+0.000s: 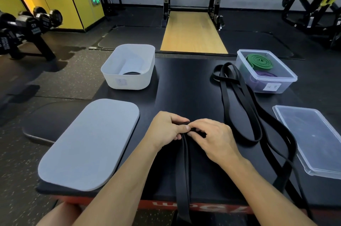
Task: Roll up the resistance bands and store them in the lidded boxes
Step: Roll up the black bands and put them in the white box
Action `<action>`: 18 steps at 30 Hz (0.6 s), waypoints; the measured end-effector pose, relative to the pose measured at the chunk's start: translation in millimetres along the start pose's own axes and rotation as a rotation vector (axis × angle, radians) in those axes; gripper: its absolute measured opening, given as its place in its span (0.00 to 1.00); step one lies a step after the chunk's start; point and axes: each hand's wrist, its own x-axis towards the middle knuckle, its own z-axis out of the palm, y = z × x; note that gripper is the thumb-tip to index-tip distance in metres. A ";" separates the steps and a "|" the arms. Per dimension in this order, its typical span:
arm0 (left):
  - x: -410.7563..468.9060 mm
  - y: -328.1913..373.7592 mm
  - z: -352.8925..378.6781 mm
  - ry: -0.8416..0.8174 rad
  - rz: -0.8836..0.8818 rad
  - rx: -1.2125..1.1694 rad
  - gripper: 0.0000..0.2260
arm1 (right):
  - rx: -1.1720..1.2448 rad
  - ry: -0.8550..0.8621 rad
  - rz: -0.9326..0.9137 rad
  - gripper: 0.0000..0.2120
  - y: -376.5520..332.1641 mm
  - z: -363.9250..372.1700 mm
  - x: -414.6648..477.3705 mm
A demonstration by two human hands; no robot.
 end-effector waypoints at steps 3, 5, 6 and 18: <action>1.1 0.1 -0.6 0.004 -0.005 0.035 0.07 | 0.232 -0.002 0.190 0.23 0.4 -5.6 -1.6; 1.4 0.8 -1.0 0.001 -0.005 0.048 0.07 | 0.167 -0.018 0.184 0.21 1.3 -3.7 -2.2; 1.5 0.6 -1.0 0.006 -0.009 0.049 0.07 | 0.136 -0.034 0.191 0.21 2.1 -2.2 -2.4; 2.7 -0.6 5.9 0.103 0.020 0.065 0.04 | -0.016 -0.067 0.236 0.11 -6.9 1.7 5.0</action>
